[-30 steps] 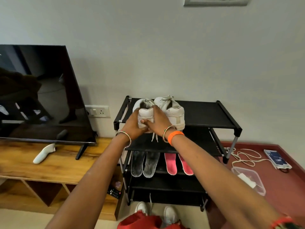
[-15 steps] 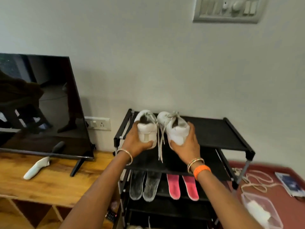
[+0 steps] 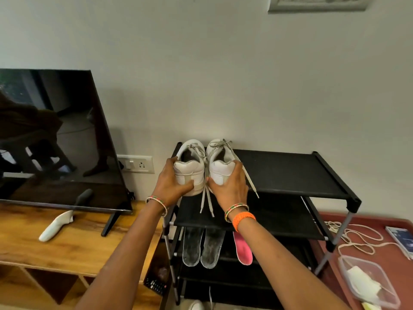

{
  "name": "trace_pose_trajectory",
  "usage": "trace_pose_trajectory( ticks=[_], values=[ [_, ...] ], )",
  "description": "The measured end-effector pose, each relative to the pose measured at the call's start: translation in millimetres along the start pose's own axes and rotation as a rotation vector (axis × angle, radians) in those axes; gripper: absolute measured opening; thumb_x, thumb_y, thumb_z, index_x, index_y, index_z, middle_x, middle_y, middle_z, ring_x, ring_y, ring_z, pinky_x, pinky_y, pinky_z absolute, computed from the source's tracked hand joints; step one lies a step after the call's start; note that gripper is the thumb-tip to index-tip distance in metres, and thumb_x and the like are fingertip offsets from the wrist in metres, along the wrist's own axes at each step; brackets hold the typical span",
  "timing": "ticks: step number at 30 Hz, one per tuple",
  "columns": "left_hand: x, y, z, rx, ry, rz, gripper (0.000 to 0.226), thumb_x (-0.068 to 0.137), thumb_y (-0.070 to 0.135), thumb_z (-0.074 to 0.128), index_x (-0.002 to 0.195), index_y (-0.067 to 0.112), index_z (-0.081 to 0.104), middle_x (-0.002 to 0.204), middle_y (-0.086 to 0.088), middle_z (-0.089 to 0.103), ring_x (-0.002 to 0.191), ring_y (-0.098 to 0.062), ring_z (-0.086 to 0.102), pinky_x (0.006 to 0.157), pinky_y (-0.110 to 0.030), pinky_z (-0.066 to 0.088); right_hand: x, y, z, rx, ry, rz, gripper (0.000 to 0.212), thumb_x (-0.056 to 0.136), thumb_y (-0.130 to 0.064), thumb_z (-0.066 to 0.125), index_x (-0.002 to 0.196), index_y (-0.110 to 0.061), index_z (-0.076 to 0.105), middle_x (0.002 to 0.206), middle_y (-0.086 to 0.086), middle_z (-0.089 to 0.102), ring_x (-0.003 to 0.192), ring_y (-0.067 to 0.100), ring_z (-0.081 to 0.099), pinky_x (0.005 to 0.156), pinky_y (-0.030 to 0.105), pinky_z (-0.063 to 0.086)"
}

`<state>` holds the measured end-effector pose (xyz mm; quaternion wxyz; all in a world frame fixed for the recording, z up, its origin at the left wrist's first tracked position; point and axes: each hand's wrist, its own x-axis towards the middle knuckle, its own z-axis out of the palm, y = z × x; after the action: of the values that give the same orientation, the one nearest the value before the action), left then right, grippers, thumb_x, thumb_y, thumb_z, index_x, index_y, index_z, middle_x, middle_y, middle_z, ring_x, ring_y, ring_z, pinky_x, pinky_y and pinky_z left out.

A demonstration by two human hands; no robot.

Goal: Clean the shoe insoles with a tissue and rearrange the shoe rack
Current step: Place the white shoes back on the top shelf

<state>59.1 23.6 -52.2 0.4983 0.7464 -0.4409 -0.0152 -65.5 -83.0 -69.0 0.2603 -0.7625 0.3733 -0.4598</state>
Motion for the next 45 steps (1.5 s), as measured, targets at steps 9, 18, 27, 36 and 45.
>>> trace_pose_trajectory(
  ticks=[9,18,27,36,45],
  values=[
    [2,-12,11,-0.133,0.024,-0.056,0.064,0.071,0.022,0.07,0.123,0.018,0.034,0.111,-0.005,0.056,0.097,-0.019,0.058,0.076,-0.02,0.047,0,7,17,-0.229,-0.016,-0.03,0.095,0.072,-0.06,0.065,0.141,-0.016,0.016,0.138,0.014,0.039,0.118,0.032,0.051,0.084,0.043,0.051],
    [-13,-7,24,-0.265,0.066,-0.096,0.074,0.079,0.016,0.062,0.141,0.023,0.022,0.133,-0.01,0.046,0.12,-0.025,0.049,0.102,-0.042,0.043,-11,19,8,-0.112,-0.128,-0.032,0.11,0.07,-0.053,0.071,0.146,-0.018,0.0,0.14,0.017,0.037,0.125,0.031,0.043,0.099,0.046,0.044],
    [-25,10,34,-0.085,0.119,-0.215,0.075,0.092,0.01,0.05,0.15,0.017,0.003,0.154,-0.016,0.015,0.138,-0.03,0.027,0.112,-0.038,0.026,-20,25,-35,-0.341,-0.581,0.006,0.103,0.085,-0.031,0.065,0.146,-0.004,-0.013,0.157,0.014,0.0,0.144,0.026,0.009,0.116,0.029,0.011],
    [-123,-11,126,0.267,0.128,0.227,0.034,0.071,0.009,0.043,0.101,0.001,0.056,0.105,-0.019,0.056,0.101,-0.029,0.046,0.092,-0.039,0.04,-93,88,-69,-0.377,-0.409,-0.178,0.056,0.08,-0.005,0.054,0.135,-0.004,0.042,0.13,0.015,0.051,0.118,0.031,0.049,0.094,0.038,0.042],
    [-225,-204,256,0.272,-0.739,-0.284,0.036,0.08,0.007,0.052,0.115,0.01,0.059,0.114,-0.014,0.061,0.106,-0.031,0.058,0.088,-0.034,0.047,-237,313,21,-0.628,-0.986,0.154,0.031,0.087,-0.015,0.048,0.115,-0.006,0.057,0.12,0.016,0.055,0.113,0.034,0.051,0.091,0.037,0.043]
  ],
)
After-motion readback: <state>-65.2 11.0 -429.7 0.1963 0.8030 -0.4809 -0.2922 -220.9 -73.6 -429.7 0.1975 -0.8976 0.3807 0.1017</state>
